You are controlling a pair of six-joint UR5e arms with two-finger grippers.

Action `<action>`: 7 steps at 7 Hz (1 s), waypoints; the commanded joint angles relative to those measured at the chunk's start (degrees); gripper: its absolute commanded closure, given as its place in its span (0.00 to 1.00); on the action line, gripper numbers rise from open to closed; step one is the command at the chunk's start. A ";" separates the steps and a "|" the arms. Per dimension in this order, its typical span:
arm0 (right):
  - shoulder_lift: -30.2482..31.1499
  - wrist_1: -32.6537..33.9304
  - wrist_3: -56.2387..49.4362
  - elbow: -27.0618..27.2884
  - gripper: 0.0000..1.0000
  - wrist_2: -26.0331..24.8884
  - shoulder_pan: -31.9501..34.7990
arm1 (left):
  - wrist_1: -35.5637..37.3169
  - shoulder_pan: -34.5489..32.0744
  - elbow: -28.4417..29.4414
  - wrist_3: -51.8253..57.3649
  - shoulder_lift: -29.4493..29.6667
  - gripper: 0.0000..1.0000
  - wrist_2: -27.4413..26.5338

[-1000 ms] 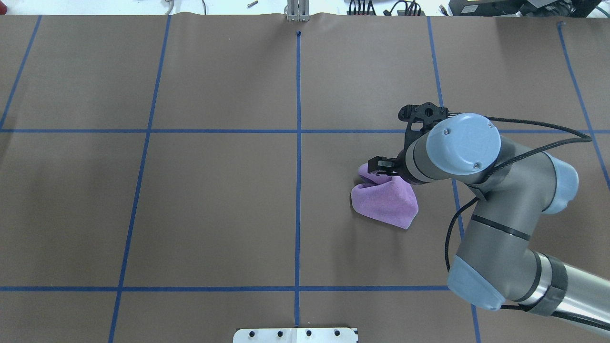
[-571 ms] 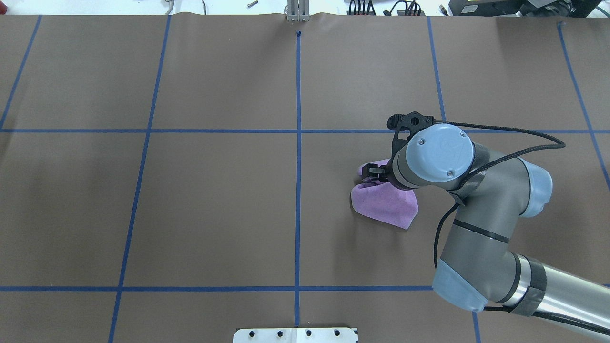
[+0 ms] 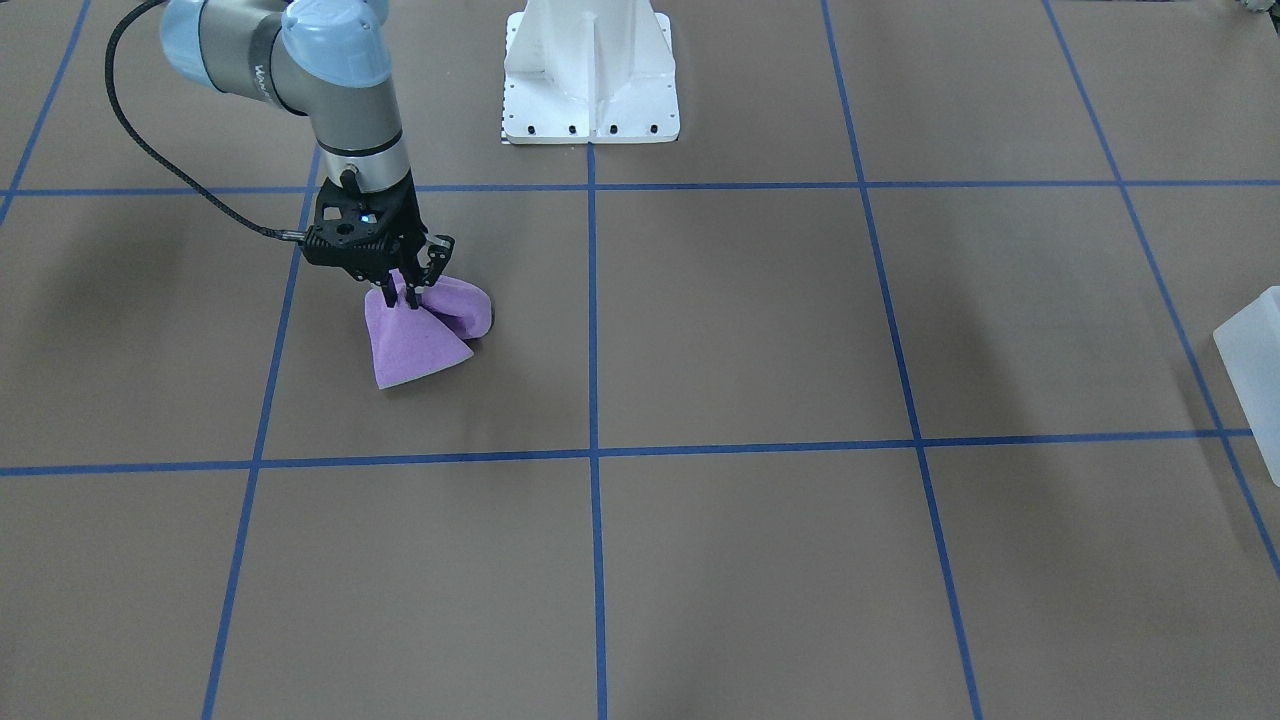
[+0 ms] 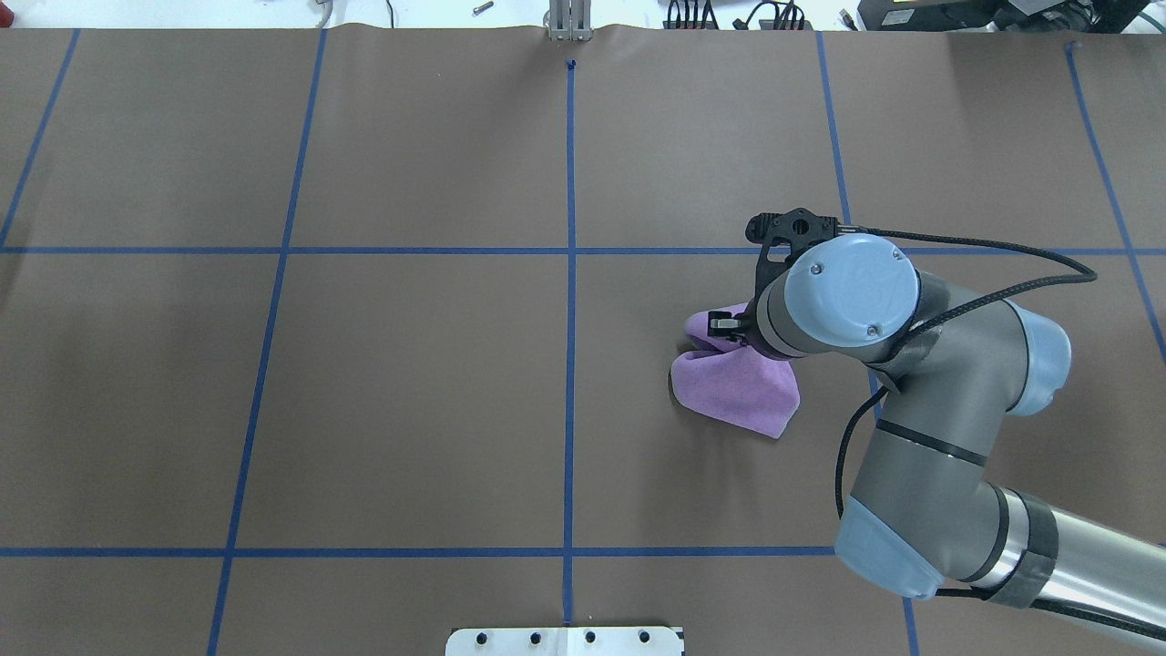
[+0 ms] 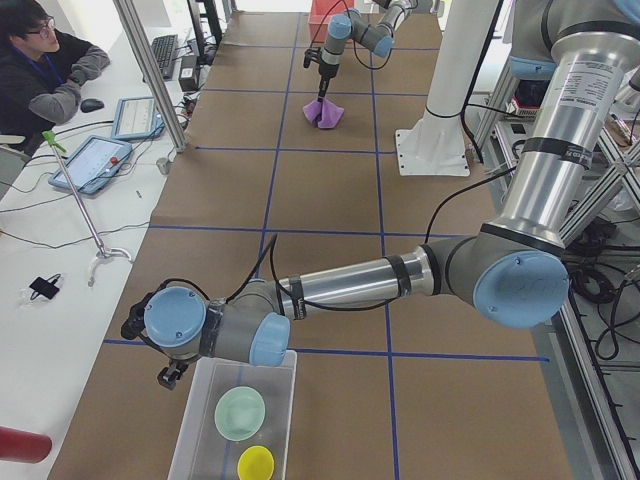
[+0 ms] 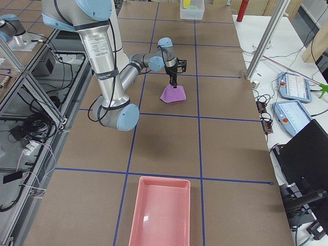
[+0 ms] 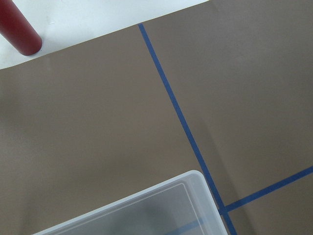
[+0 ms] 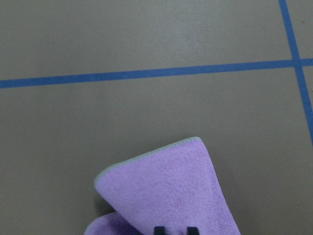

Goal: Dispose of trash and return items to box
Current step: 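Lift the purple cloth with the right gripper and carry it to the pink bin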

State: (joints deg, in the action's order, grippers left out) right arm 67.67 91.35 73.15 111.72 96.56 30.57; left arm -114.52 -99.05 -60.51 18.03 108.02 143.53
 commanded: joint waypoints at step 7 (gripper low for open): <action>4.02 9.64 -25.35 5.96 1.00 17.66 26.50 | 0.18 0.00 -1.09 -3.67 -0.35 0.01 0.35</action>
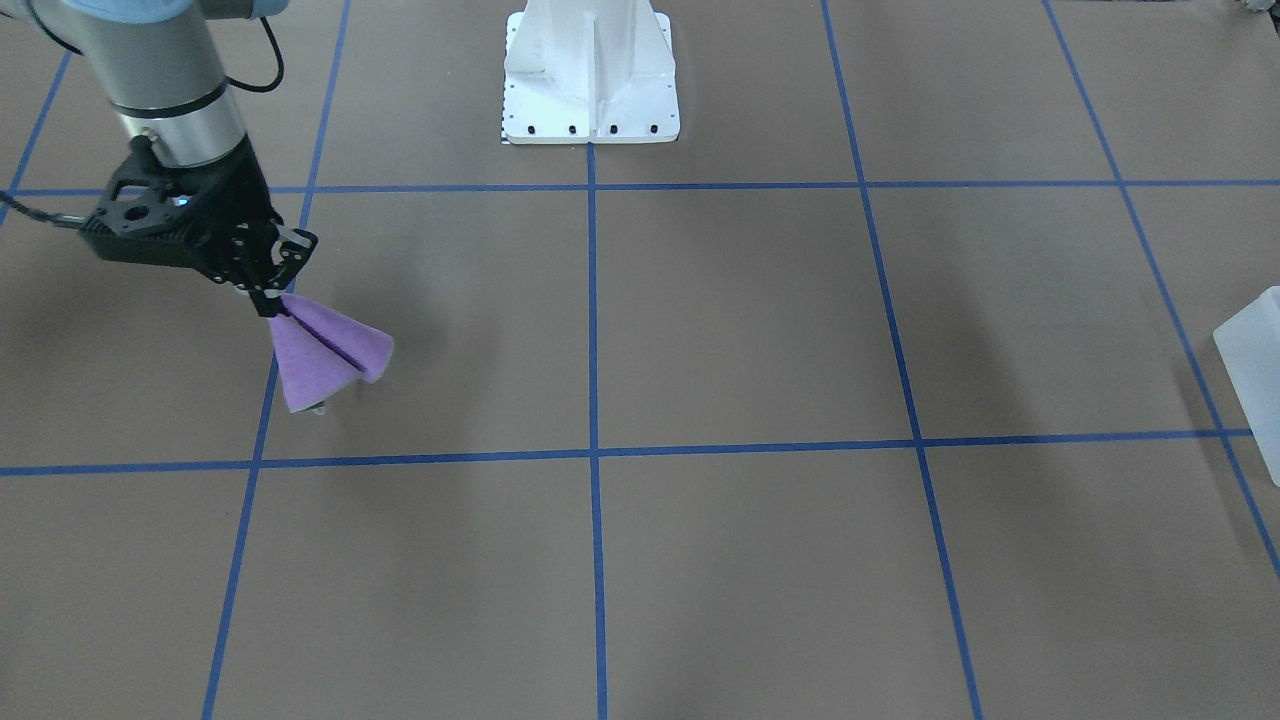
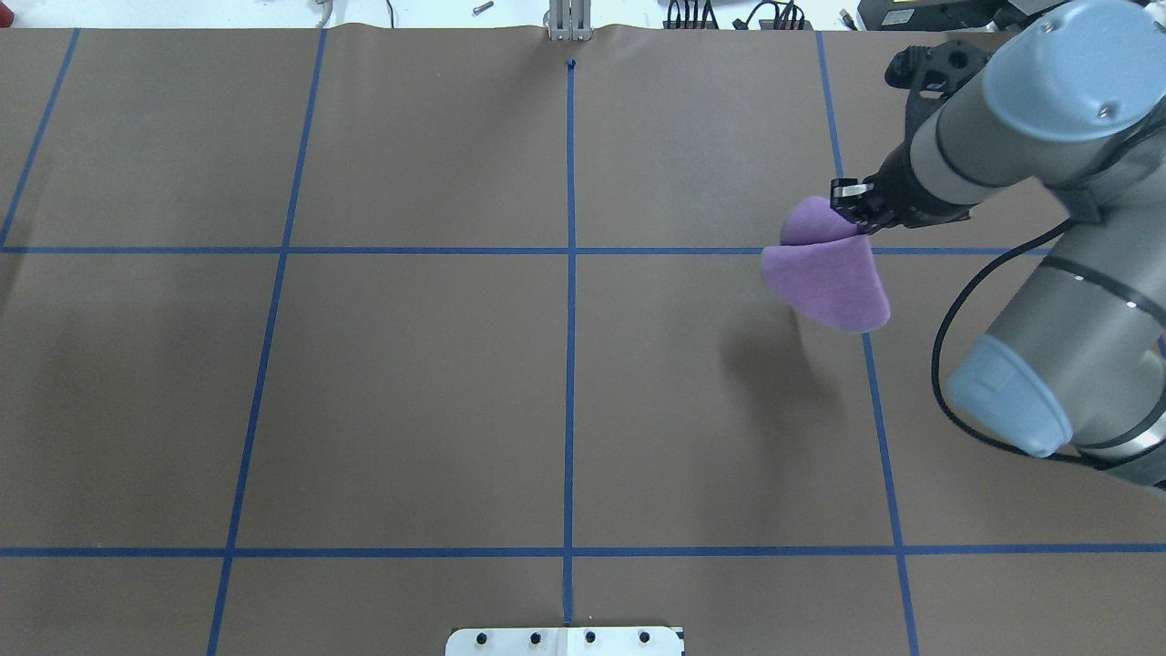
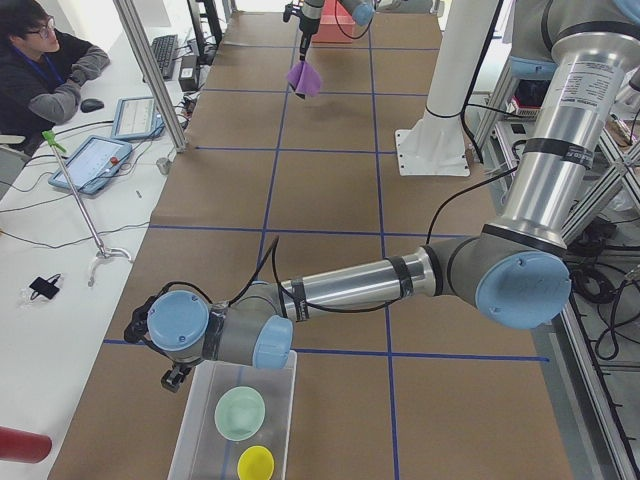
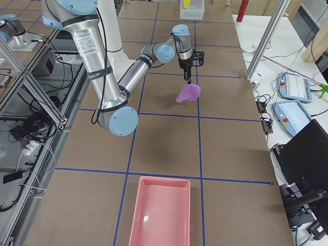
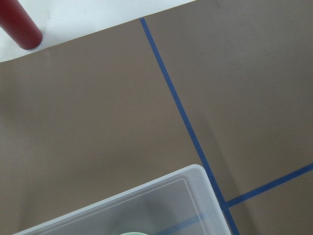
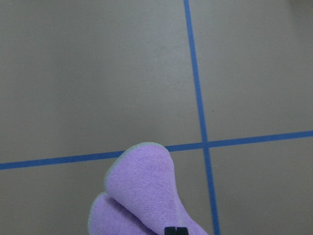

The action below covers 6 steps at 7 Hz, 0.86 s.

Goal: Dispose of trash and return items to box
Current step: 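Lift the purple cloth with the right gripper and carry it to the pink bin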

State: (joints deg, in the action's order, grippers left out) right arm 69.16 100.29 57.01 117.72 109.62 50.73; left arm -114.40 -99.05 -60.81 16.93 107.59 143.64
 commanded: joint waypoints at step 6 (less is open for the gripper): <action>27.83 0.87 -56.68 1.29 1.00 19.22 40.01 | -0.21 2.37 -2.21 -7.44 -1.07 0.01 0.58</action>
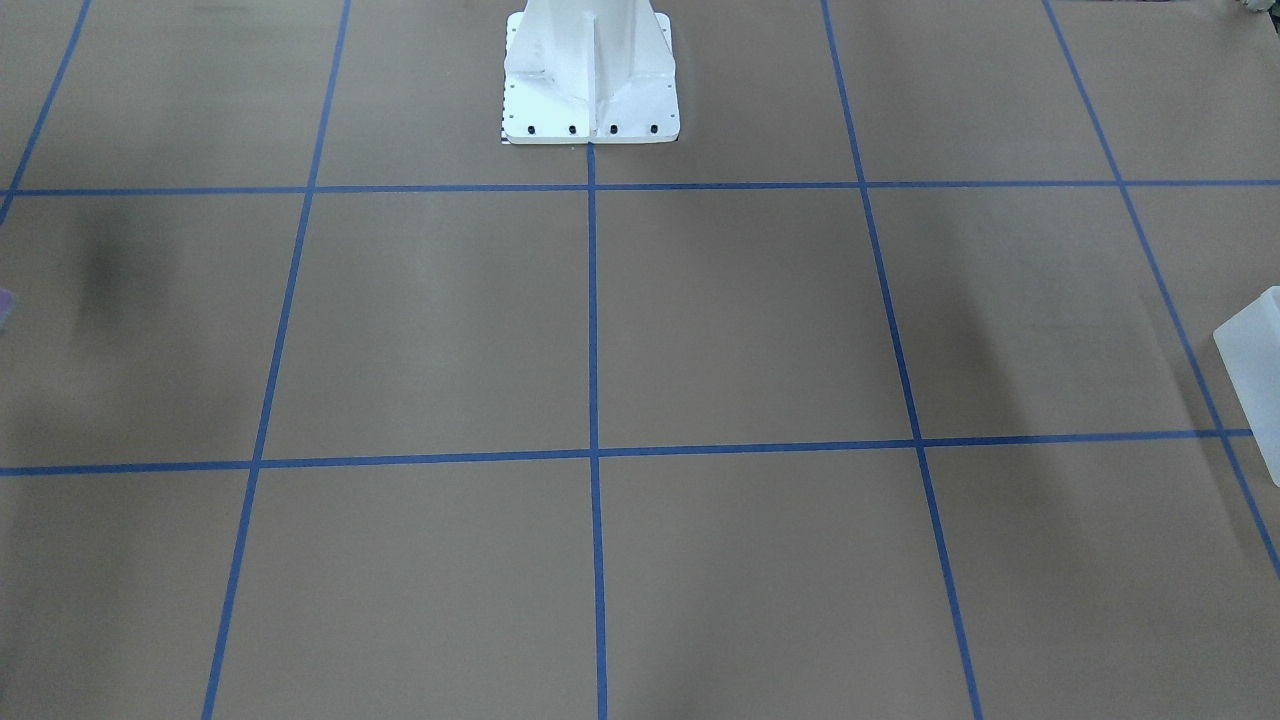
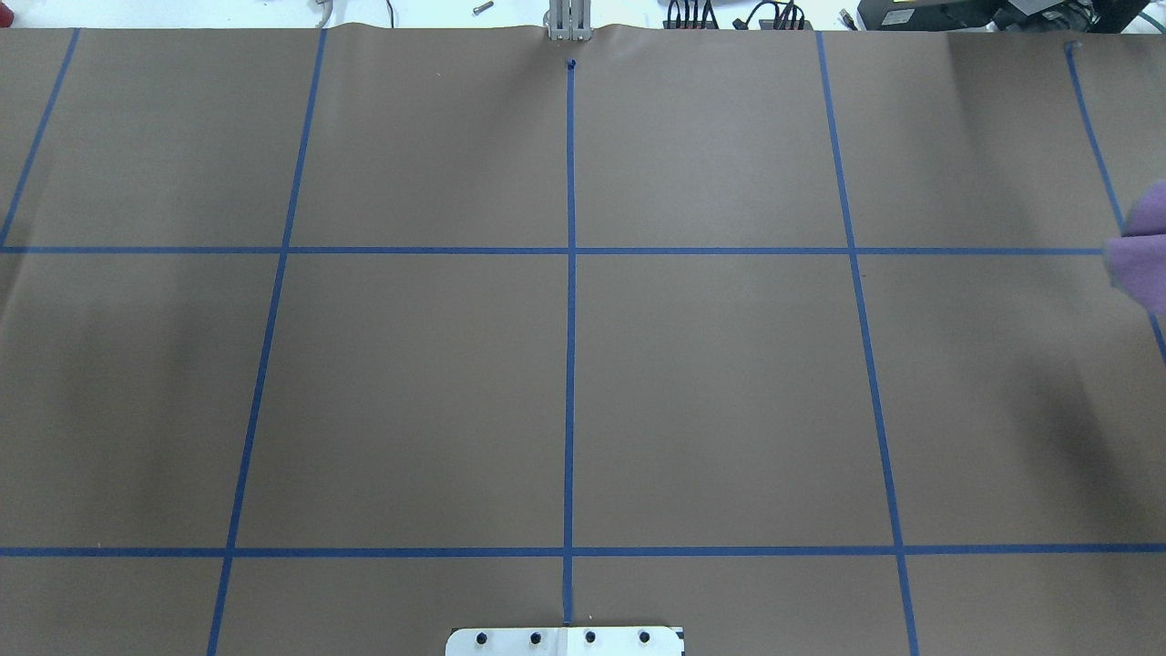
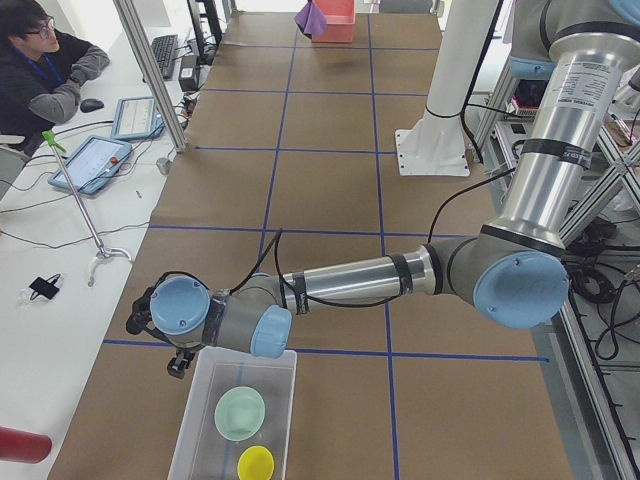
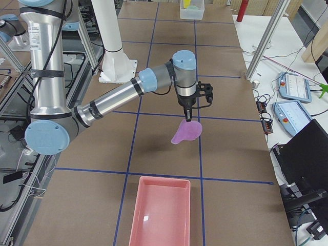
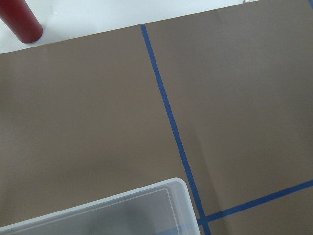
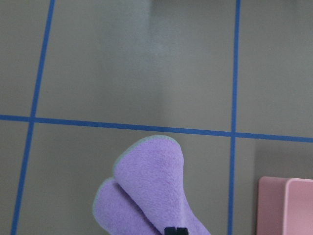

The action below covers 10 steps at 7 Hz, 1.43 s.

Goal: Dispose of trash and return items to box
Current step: 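Lift the purple cloth with the right gripper and carry it to the pink bin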

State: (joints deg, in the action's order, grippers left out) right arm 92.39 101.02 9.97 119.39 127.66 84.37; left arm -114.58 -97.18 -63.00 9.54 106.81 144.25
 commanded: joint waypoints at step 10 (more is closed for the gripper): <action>4.22 -15.42 -33.56 -29.30 0.00 -1.55 21.90 | -0.03 0.67 -0.11 -0.31 -0.20 0.01 -0.03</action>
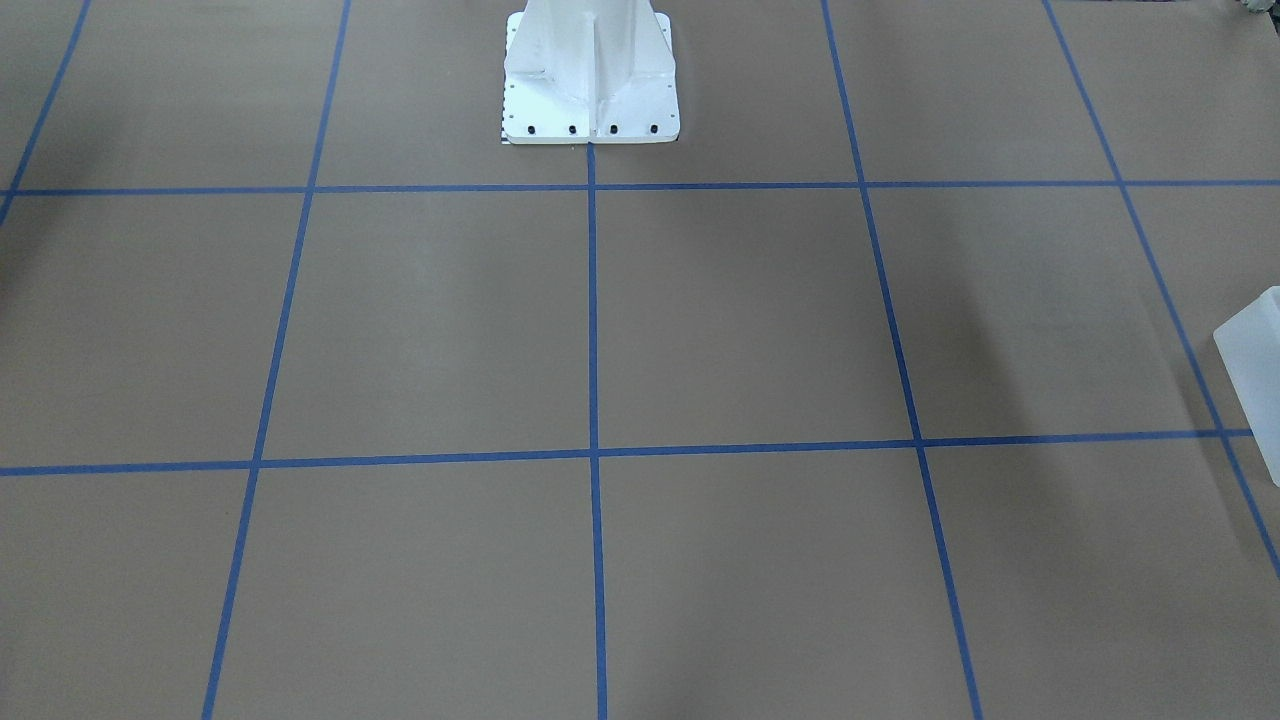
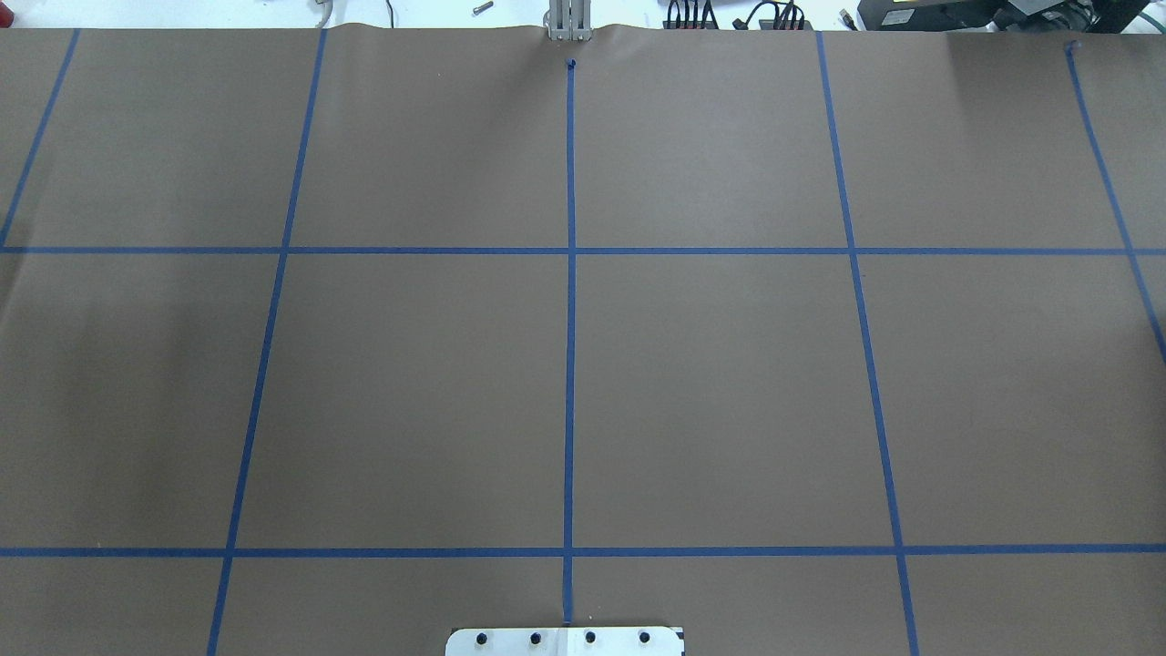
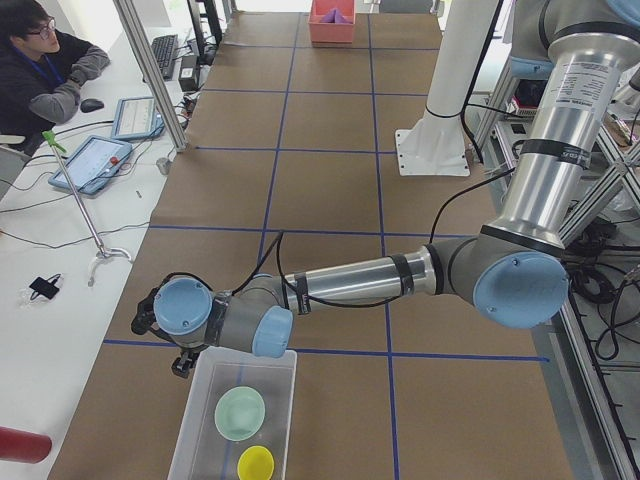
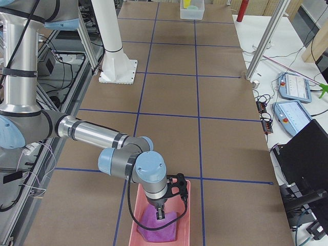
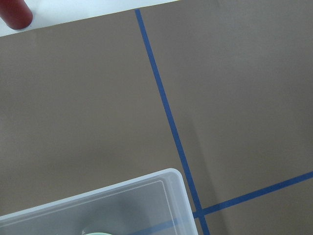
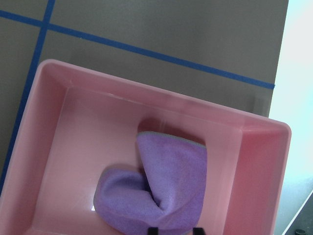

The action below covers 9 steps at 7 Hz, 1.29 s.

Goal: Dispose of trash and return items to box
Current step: 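Release the purple cloth into the pink bin and hold the right gripper still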

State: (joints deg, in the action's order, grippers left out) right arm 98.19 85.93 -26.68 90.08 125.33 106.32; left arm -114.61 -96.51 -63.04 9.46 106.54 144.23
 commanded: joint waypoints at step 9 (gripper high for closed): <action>-0.74 -4.63 32.49 7.47 0.00 7.30 -23.97 | 5.08 11.96 -30.92 -17.98 -25.54 0.01 -9.61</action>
State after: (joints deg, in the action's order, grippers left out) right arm 95.87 81.35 5.82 96.90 132.77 82.62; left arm -111.42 -84.56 -84.78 -8.55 87.80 132.23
